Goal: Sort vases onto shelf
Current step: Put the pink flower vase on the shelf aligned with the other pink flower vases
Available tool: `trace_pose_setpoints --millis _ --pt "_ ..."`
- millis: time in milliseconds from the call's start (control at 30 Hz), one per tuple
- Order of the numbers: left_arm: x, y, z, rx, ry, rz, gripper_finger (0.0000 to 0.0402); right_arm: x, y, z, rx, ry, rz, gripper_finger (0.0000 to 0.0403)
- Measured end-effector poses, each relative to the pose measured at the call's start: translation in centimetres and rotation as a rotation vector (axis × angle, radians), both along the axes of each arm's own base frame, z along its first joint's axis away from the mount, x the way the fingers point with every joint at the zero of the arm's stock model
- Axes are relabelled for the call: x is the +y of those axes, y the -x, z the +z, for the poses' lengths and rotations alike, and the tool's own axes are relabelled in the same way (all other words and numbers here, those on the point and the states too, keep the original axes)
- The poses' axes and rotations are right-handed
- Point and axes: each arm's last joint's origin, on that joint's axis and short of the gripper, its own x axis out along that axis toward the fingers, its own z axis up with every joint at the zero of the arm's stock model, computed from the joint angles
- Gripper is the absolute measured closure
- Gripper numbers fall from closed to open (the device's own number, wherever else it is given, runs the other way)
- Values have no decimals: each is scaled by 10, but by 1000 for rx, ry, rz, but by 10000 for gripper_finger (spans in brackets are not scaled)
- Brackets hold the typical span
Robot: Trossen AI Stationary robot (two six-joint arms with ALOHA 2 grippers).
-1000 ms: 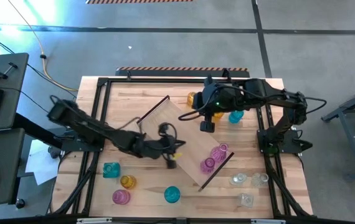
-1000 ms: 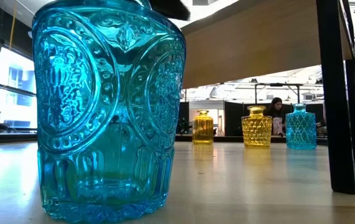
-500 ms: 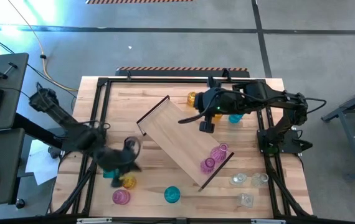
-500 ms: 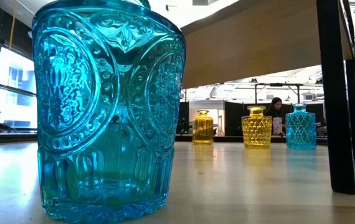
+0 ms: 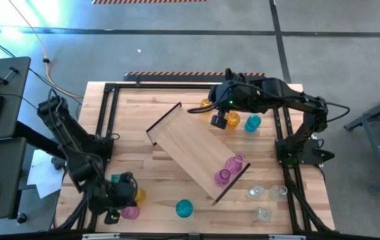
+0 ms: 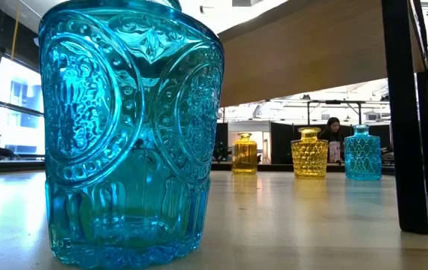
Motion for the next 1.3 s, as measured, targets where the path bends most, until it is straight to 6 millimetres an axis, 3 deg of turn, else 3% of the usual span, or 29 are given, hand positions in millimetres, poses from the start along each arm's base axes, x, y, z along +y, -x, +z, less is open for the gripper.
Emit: trace_pose_setpoints --millis 567,1000,1300 --pt "-11 28 -9 102 32 117 402 7 0 0 1 -5 27 403" --pt "-11 31 -12 190 70 164 402 7 0 0 1 -7 28 403" --pt "-23 26 -28 233 20 162 399 7 0 0 2 -9 33 403"
